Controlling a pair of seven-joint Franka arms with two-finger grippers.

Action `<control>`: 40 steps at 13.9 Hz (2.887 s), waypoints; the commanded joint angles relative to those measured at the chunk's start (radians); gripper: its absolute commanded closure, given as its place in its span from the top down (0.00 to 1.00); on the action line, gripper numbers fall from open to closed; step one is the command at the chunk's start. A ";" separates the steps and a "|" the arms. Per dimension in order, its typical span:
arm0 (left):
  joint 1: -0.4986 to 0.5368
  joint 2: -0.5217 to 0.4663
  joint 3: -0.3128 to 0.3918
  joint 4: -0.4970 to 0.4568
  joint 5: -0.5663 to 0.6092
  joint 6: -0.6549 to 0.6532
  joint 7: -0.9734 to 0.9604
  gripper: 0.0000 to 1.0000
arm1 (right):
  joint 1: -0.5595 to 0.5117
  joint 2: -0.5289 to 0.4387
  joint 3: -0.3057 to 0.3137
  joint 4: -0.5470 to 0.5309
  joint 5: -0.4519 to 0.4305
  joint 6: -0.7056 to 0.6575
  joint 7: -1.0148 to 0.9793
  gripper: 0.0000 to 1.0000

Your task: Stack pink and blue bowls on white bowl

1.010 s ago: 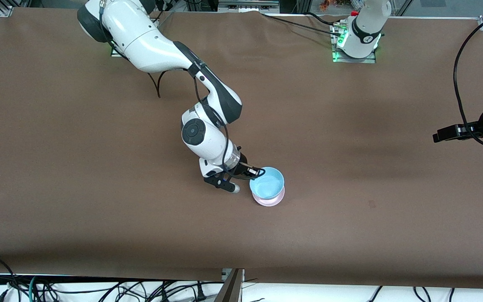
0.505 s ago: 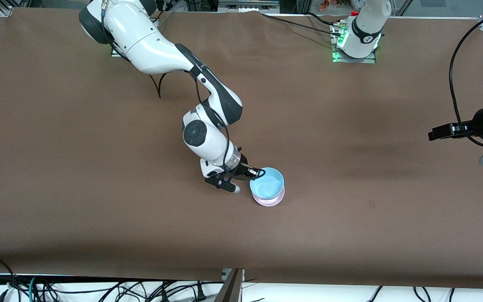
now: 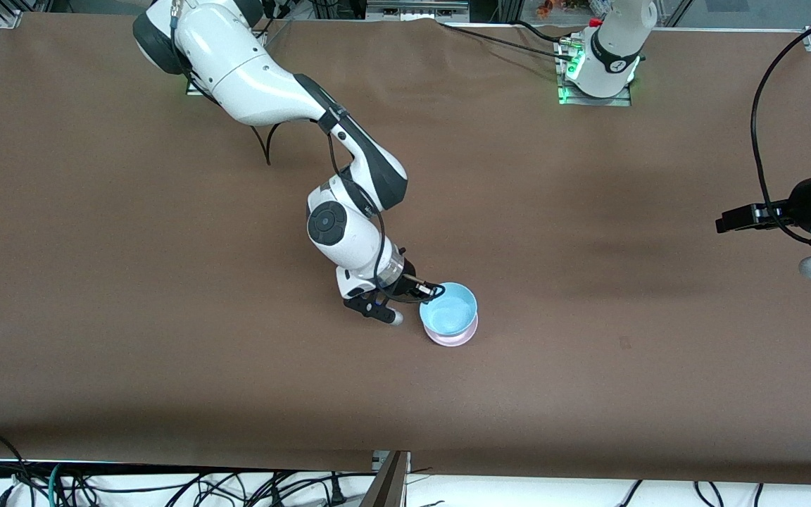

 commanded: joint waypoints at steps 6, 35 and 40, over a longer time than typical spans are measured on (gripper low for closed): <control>0.007 -0.040 -0.001 -0.044 0.009 0.017 0.022 0.86 | 0.018 0.035 -0.004 0.044 0.003 0.009 0.013 0.00; -0.033 0.015 0.007 0.048 0.052 0.046 0.013 1.00 | -0.502 -0.785 -0.078 -0.342 -0.302 -0.972 -0.864 1.00; -0.030 0.017 0.008 0.058 0.049 0.068 0.011 1.00 | -0.535 -0.904 -0.096 -0.408 -0.319 -1.001 -0.885 1.00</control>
